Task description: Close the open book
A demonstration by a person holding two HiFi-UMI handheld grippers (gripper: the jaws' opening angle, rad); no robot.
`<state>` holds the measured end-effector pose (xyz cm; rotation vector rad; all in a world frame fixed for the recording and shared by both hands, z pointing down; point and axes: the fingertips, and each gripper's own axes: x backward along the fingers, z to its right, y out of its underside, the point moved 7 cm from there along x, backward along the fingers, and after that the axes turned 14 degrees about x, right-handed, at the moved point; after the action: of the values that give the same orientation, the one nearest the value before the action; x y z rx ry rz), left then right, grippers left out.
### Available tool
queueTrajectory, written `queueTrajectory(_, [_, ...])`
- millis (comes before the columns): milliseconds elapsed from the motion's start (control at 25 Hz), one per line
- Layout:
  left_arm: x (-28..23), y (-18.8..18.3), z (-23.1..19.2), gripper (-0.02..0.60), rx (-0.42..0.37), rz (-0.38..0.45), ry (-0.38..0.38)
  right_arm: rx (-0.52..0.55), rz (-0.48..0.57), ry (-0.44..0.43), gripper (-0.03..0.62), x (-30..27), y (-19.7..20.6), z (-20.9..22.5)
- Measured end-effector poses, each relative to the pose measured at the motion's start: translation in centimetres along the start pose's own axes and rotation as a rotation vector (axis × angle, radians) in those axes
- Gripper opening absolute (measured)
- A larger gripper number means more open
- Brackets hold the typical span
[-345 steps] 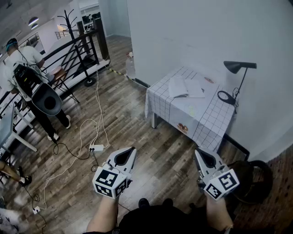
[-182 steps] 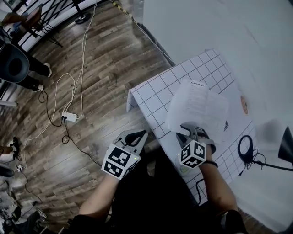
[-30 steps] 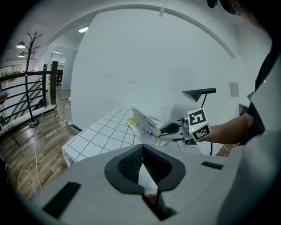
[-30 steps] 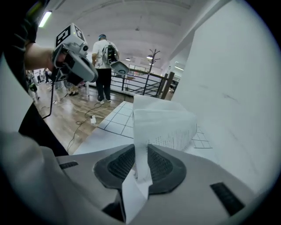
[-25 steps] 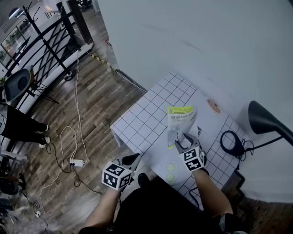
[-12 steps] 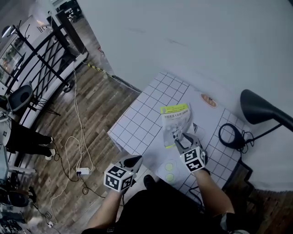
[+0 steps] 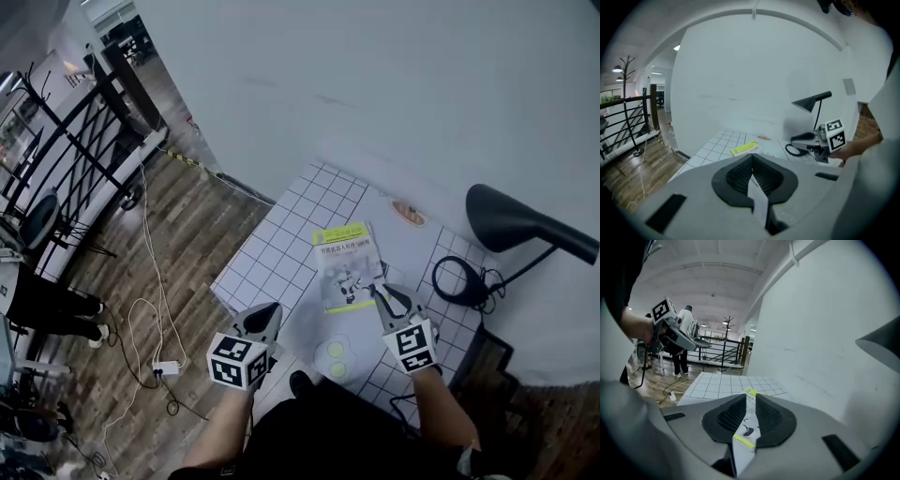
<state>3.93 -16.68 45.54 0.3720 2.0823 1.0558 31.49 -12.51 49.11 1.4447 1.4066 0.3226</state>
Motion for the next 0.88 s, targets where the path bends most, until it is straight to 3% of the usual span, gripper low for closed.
queueTrajectory(160, [1.0,-3.3,0.7,0.009,-0.054,0.086,0.009,-0.059,0.088,-0.017,0.008,1.9,-2.5,1.2])
queueTrajectory(400, [3.1,-7.1,1.4,0.009,-0.139,0.154,0.028,-0.072,0.222,-0.072,0.003,4.2,-7.2,3.1])
queueTrajectory(640, [4.5,-9.2,1.7,0.009,-0.155,0.217,0.052,-0.113,0.367,-0.049,0.003,6.5,-11.7,5.7])
queueTrajectory(880, [7.7,-11.6,1.7,0.009,-0.211,0.319,-0.025,-0.104,0.494,0.012,0.003,8.8,-16.4,6.9])
